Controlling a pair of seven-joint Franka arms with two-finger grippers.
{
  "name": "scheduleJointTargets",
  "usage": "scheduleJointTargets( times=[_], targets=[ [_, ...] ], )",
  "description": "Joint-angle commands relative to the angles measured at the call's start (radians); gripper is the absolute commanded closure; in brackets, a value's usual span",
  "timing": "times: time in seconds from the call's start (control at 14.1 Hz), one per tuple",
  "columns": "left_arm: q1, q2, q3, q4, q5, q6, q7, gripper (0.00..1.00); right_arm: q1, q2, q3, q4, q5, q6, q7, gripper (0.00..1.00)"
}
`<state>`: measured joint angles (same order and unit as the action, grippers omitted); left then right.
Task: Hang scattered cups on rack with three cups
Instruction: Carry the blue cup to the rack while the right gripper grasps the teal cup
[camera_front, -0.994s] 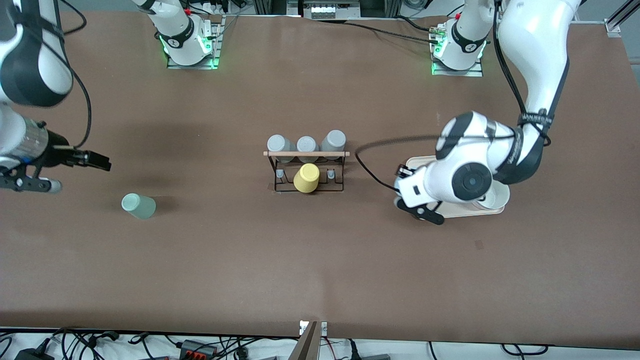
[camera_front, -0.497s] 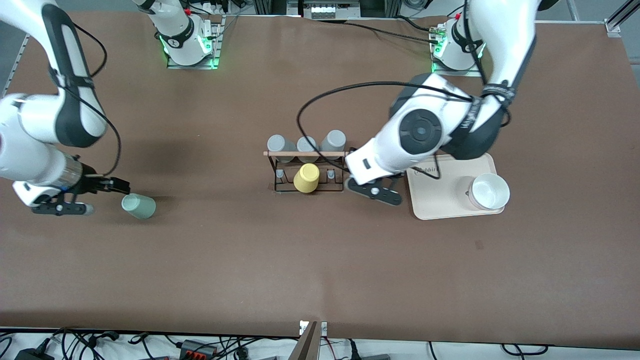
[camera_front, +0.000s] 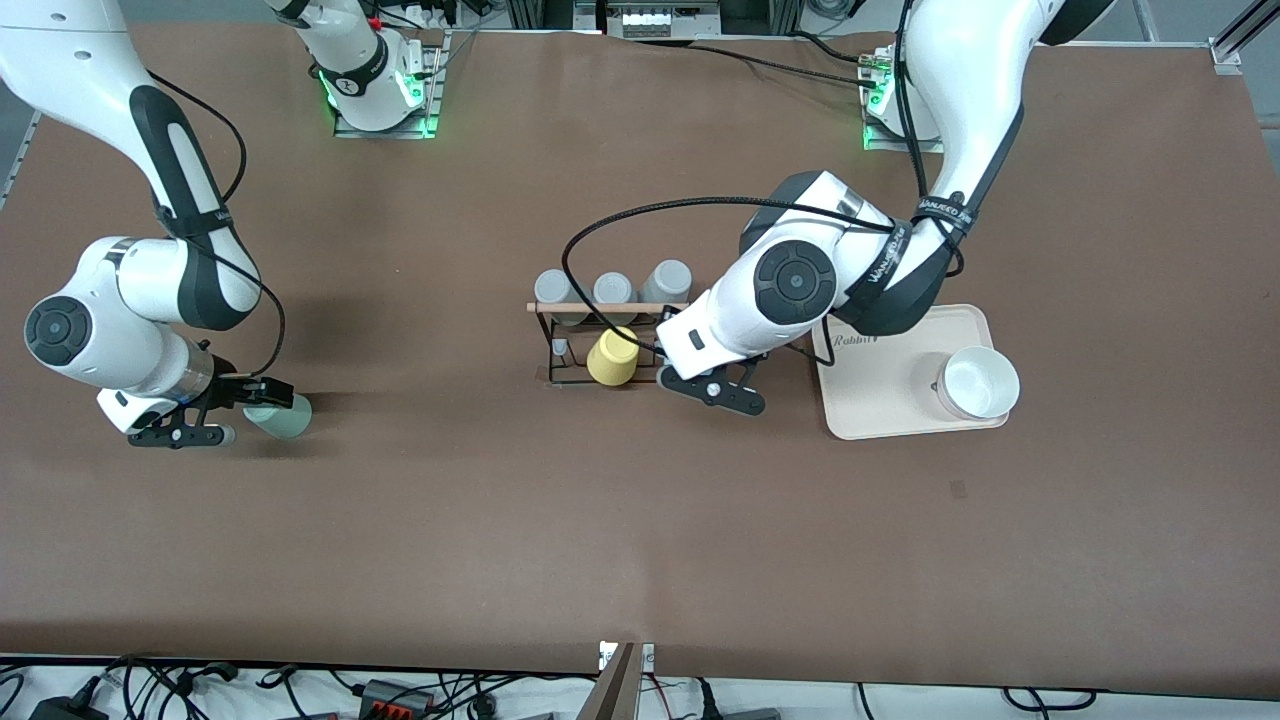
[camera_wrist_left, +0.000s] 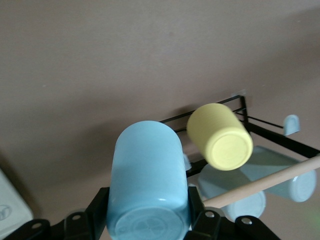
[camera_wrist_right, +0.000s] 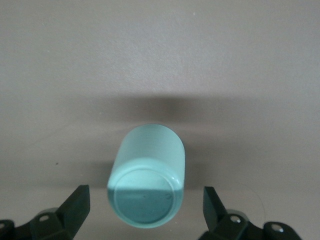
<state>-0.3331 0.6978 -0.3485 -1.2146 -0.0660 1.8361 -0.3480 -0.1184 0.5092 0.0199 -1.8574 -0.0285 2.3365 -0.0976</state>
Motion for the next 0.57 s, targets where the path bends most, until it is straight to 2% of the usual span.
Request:
scheduleJointTargets(
  times=[0.0,0.07,0.28,0.5],
  targets=[
    [-0.018,0.025,0.000,0.043,-0.038,0.008,-0.009,0.98,-0.012,-0.012,0.008,-0.022,-0.008,0.021,-0.030,0.00],
    [-0.030,0.023,0.000,0.043,-0.038,0.008,-0.014,0.98,-0.012,-0.012,0.008,-0.022,-0.008,0.024,-0.051,0.04],
    [-0.040,0.035,0.002,0.029,-0.031,0.008,-0.006,0.96,-0.012,-0.008,0.008,-0.020,-0.008,0.021,-0.056,0.37],
    [-0.061,0.051,0.011,0.023,-0.002,0.014,-0.006,0.95,-0.014,-0.008,0.008,-0.011,-0.008,0.014,-0.057,0.63]
  ],
)
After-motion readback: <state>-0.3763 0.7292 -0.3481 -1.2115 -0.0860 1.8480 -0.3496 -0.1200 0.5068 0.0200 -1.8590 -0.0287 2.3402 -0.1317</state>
